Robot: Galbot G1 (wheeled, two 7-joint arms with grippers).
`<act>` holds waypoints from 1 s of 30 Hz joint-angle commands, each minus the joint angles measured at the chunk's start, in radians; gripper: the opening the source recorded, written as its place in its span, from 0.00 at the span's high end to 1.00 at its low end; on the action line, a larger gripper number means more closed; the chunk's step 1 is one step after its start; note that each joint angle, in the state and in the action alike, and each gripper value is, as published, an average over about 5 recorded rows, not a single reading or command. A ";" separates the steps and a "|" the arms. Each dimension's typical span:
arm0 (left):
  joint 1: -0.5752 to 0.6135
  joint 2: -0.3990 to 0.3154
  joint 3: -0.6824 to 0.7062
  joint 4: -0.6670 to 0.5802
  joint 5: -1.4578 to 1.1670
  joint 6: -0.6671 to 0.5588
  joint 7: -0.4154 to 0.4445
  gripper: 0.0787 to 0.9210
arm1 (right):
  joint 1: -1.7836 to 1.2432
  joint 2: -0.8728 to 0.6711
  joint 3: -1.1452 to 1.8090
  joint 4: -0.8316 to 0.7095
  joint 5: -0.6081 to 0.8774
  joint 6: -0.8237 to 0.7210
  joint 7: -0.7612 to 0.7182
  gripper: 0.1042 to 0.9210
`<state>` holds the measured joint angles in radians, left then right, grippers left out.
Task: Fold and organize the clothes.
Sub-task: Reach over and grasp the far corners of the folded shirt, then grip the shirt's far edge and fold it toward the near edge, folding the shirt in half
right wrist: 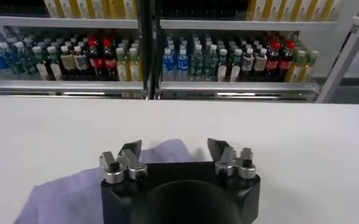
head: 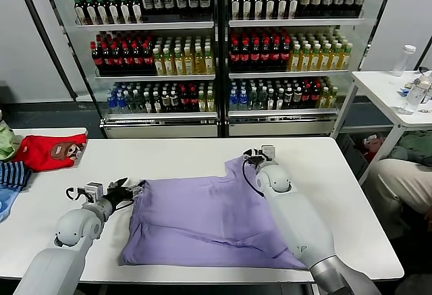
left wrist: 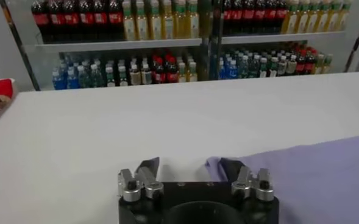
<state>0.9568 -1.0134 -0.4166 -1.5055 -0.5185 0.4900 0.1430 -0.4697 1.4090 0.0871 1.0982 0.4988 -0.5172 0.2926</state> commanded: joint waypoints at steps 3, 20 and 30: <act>0.009 -0.006 0.002 0.008 0.006 -0.031 0.019 0.47 | 0.003 0.007 0.010 -0.022 0.003 -0.002 -0.002 0.52; 0.090 0.002 -0.045 -0.112 -0.069 -0.103 0.003 0.98 | -0.145 -0.122 0.001 0.410 0.123 0.046 -0.006 0.99; 0.310 -0.005 -0.118 -0.287 -0.076 -0.133 -0.004 0.99 | -0.426 -0.275 0.114 0.766 0.138 -0.006 0.023 0.99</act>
<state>1.0797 -1.0170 -0.4753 -1.6428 -0.5693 0.3929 0.1410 -0.6774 1.2498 0.1312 1.5277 0.5932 -0.5086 0.3004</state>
